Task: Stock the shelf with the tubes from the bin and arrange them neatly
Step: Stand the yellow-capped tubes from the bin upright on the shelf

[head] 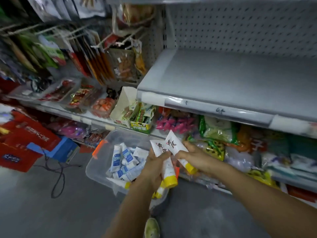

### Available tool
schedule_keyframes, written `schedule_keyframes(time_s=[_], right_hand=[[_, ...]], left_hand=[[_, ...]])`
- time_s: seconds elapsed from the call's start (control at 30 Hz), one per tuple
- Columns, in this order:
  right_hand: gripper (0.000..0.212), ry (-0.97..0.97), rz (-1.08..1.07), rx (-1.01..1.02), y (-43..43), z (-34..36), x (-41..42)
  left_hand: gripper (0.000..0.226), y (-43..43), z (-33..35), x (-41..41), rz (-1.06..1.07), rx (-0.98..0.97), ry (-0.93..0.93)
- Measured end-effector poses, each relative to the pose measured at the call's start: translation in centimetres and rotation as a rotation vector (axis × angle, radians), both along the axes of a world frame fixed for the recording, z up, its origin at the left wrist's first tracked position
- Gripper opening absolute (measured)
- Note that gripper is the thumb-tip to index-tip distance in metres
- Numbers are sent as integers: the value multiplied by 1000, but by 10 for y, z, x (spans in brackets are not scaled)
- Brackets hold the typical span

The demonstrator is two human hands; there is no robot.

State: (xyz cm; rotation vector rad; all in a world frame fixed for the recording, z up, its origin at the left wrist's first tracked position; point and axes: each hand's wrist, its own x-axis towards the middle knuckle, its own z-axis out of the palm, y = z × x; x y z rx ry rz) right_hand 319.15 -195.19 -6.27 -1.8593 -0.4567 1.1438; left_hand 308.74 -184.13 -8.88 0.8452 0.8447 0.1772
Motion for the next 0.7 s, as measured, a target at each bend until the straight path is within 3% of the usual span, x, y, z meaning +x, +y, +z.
schedule_keyframes(time_s=[0.07, 0.2, 0.33, 0.47, 0.6, 0.7], right_hand=[[29, -36, -70, 45, -37, 31, 0], [32, -101, -155, 130, -106, 85, 4], [18, -213, -229, 182, -161, 135, 13], [27, -333, -276, 236, -200, 180, 25], [51, -436, -292, 355, -229, 222, 39], [47, -458, -310, 503, -244, 250, 52]], left_hand=[[37, -29, 33, 6, -40, 108, -41], [33, -84, 97, 20, -116, 250, -117], [33, -135, 156, 38, -186, 398, -216], [28, -169, 209, 57, -235, 588, -287], [23, -186, 256, 73, -253, 784, -369], [27, -191, 284, 87, -241, 899, -453]])
